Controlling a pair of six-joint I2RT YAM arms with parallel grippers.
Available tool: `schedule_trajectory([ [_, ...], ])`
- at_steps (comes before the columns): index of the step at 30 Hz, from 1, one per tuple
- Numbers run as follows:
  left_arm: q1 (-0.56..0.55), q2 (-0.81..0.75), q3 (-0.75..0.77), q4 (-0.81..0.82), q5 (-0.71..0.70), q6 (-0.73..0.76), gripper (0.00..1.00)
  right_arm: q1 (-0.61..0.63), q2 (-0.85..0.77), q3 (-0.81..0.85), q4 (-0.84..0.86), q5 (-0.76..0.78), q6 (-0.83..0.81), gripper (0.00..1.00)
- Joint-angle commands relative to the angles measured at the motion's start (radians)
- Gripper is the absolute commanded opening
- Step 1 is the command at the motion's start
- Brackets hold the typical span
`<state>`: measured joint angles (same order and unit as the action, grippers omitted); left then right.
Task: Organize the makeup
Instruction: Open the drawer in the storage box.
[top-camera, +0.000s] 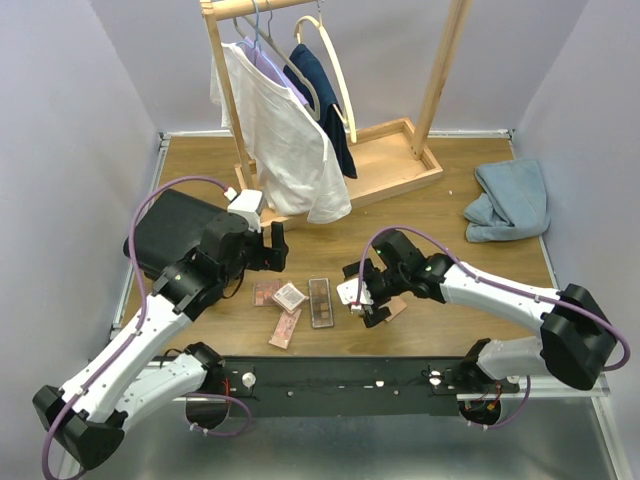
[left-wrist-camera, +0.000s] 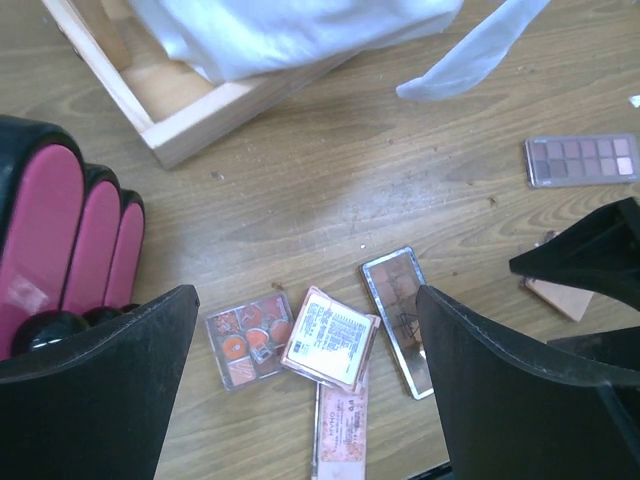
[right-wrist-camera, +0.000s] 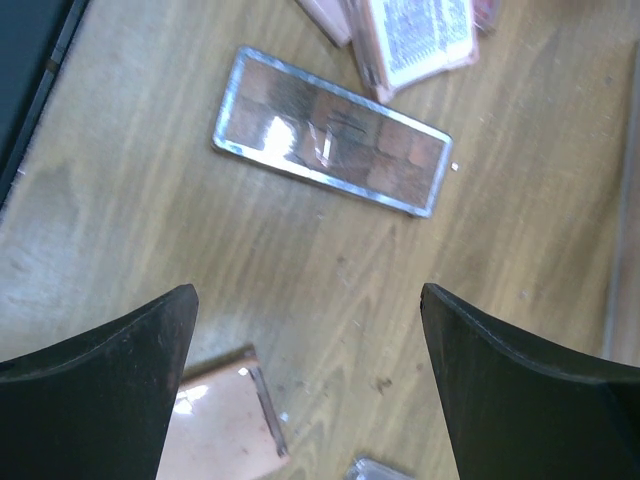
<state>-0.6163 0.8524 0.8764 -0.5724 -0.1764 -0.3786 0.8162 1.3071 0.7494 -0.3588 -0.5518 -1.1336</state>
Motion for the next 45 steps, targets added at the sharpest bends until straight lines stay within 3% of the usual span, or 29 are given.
schedule_trajectory([
  [1,0.004,-0.090,0.026,-0.049,-0.034,0.089,0.99,-0.005,0.037,0.053,0.014,-0.128,0.090,1.00],
  [15,0.006,-0.389,-0.151,0.052,-0.084,0.124,0.99,-0.002,0.222,0.316,0.018,-0.273,0.415,1.00],
  [23,0.010,-0.452,-0.171,0.063,-0.094,0.127,0.99,0.012,0.375,0.476,0.113,-0.183,0.671,1.00],
  [35,0.023,-0.480,-0.171,0.059,-0.106,0.121,0.99,0.073,0.471,0.539,0.220,-0.033,0.859,1.00],
  [45,0.027,-0.532,-0.175,0.066,-0.146,0.124,0.99,0.170,0.589,0.657,0.307,0.236,1.098,1.00],
])
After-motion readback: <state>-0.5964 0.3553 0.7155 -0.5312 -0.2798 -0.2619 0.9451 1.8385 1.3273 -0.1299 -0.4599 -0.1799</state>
